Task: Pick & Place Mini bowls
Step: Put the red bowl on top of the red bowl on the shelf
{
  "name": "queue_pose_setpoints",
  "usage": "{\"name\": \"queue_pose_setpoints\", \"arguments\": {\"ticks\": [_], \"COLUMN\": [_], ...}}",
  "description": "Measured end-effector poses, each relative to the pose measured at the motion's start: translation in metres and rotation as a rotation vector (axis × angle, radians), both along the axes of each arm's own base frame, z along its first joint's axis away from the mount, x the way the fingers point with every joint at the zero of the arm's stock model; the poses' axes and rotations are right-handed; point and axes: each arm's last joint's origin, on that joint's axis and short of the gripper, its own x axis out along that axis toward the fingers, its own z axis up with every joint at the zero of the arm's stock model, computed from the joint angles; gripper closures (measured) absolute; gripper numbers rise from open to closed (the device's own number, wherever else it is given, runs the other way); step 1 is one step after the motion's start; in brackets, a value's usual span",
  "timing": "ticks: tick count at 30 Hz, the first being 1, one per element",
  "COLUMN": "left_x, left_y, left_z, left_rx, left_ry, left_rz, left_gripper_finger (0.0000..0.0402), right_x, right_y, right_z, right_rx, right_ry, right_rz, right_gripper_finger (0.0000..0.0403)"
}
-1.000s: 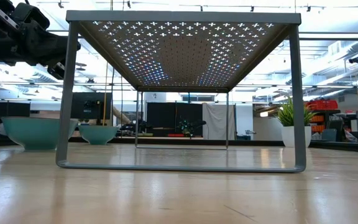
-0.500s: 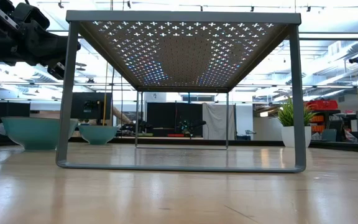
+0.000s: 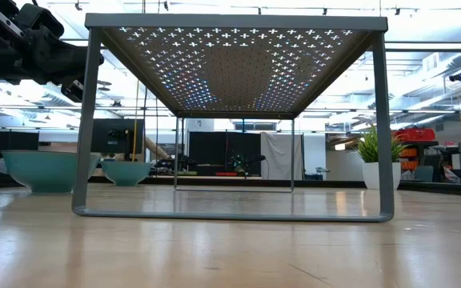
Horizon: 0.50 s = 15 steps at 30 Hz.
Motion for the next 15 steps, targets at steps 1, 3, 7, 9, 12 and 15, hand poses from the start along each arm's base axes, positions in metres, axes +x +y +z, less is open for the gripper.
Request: {"name": "queue_pose_setpoints", "arguments": {"ticks": [1,3,7,9,12,15], "left_x": [0.0,0.0,0.0,0.0,0.0,0.0], "left_y": [0.0,0.0,0.0,0.0,0.0,0.0], "left_z": [0.0,0.0,0.0,0.0,0.0,0.0], "left_rx": [0.001,0.0,0.0,0.001,0.0,0.0], "left_ry": [0.0,0.0,0.0,0.0,0.0,0.0], "left_rz": [0.0,0.0,0.0,0.0,0.0,0.0], "left_gripper_finger": [0.0369,0.0369,0.0369,0.0369,0.0369,0.0369], "right_x": [0.0,0.001,0.004,0.005,0.006,0.008], "right_y": [-0.001,-0.004,-0.009,-0.011,-0.012,-0.011], "right_z": [-0.002,-0.007,-0.011,-0.013,-0.015,-0.019], "right_rx": [0.002,0.002,-0.012,-0.016,-0.007,0.021], "right_ry": [0.004,0.011,0.014,0.013,0.007,-0.013], "right_rz": [-0.016,-0.046,-0.097,-0.107,-0.116,-0.118], "right_gripper_finger": [0.0186,0.0184,0.0183,0.0183,0.0183,0.0183]}}
